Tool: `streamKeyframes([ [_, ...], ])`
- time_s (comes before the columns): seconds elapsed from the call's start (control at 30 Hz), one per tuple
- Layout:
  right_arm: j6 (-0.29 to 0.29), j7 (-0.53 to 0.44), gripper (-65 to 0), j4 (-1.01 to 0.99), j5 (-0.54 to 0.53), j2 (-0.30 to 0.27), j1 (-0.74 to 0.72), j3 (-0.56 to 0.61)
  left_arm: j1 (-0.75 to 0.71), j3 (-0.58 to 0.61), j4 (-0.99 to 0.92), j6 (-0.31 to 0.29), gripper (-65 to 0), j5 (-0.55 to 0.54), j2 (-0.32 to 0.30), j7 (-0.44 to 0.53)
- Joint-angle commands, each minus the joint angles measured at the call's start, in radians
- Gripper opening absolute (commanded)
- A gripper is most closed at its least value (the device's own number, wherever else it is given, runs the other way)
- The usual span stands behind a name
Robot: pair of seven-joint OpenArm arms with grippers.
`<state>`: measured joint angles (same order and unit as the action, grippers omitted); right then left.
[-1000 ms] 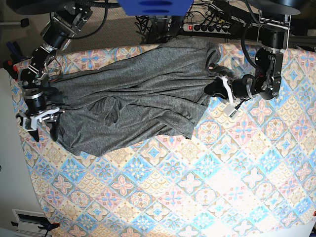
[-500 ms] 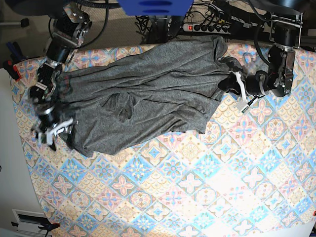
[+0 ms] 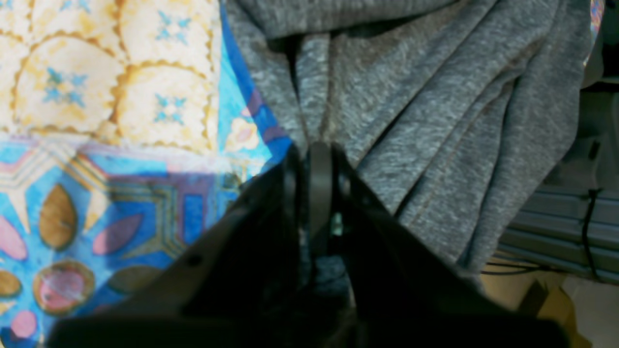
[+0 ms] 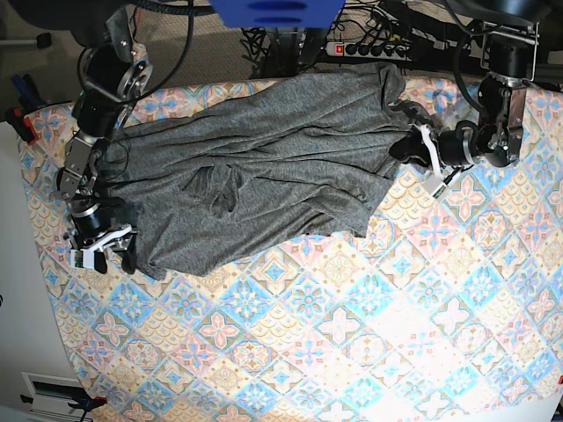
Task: Layout the t-shirt on the table in an organized manner, then fold the t-shirt properly
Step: 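Grasp the shirt end with the right gripper while the left holds the other end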
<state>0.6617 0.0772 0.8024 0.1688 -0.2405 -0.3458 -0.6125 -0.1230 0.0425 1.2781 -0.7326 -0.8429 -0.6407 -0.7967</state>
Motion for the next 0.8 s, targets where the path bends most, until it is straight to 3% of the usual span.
streamKeyframes([
  [0.0, 0.017, -0.034, -25.0, 0.004, -0.018, -0.009, -0.055, 0.030, -0.031, 0.007, -0.018, 0.057, -65.0, 0.173, -0.021, -0.158],
  [0.23, 0.017, -0.035, -25.0, -0.031, -0.018, -0.009, -0.080, 0.148, -0.028, 0.007, -0.016, 0.057, -65.0, 0.167, -0.020, -0.158],
  [0.57, 0.016, -0.040, -25.0, -0.146, -0.019, -0.009, -0.101, 0.161, -0.033, 0.007, -0.015, 0.057, -65.0, 0.167, -0.017, -0.158],
  [0.77, 0.016, -0.144, -25.0, -0.301, -0.019, -0.039, -0.158, 0.164, -0.033, 0.007, -0.013, 0.057, -65.0, 0.165, -0.017, -0.158],
])
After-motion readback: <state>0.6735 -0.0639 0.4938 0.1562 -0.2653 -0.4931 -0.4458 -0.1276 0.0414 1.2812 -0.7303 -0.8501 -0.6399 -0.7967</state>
